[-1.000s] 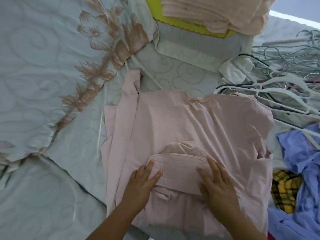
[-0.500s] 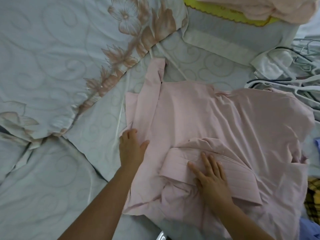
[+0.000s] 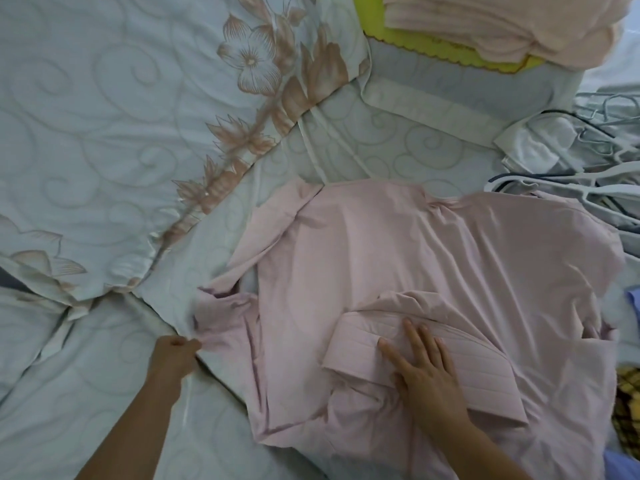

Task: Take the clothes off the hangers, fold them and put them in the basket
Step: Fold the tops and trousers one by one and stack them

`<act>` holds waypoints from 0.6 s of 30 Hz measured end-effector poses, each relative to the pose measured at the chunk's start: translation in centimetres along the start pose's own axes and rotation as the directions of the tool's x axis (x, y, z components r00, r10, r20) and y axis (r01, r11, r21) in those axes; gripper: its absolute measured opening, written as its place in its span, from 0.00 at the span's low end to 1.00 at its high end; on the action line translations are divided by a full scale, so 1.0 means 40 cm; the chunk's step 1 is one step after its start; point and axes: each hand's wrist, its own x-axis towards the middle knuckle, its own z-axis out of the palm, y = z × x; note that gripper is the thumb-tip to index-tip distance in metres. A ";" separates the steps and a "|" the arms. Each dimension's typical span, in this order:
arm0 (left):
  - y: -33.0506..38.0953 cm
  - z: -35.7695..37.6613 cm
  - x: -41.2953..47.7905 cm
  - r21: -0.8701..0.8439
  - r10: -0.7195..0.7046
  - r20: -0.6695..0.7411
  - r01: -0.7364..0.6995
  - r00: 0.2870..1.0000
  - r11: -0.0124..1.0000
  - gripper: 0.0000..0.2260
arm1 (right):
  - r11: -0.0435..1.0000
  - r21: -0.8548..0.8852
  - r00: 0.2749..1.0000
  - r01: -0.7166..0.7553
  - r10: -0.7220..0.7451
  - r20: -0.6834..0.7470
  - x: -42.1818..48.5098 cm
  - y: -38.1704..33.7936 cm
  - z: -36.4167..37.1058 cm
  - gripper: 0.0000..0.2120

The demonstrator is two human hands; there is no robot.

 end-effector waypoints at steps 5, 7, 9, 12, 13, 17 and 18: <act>0.157 0.076 0.005 0.389 0.508 0.054 -0.487 0.860 0.782 0.15 | 1.000 0.013 1.000 0.009 -0.009 0.017 -0.002 0.007 0.003 0.25; 0.254 0.152 0.001 0.402 0.663 0.166 -0.664 0.730 0.630 0.13 | 1.000 0.025 1.000 0.019 -0.020 0.022 -0.004 0.013 0.014 0.25; 0.331 0.242 0.004 0.437 0.728 0.257 -0.749 0.635 0.499 0.16 | 0.999 0.014 1.000 0.029 -0.029 0.011 -0.007 0.019 0.023 0.23; 0.391 0.345 0.029 0.609 0.706 0.321 -0.708 0.631 0.357 0.21 | 0.999 -0.015 0.997 0.048 -0.049 -0.055 -0.005 0.024 0.029 0.19; 0.402 0.361 0.041 0.642 0.704 0.312 -0.688 0.638 0.338 0.20 | 0.999 -0.017 0.996 0.051 -0.052 -0.078 -0.003 0.024 0.029 0.20; 0.440 0.330 0.069 0.463 0.702 0.166 -0.683 0.693 0.564 0.12 | 0.999 -0.028 0.995 0.046 -0.049 -0.091 0.002 0.020 0.022 0.18; 0.449 0.308 0.071 0.362 0.679 0.150 -0.679 0.719 0.639 0.11 | 0.999 -0.015 0.996 0.041 -0.042 -0.084 0.004 0.019 0.015 0.20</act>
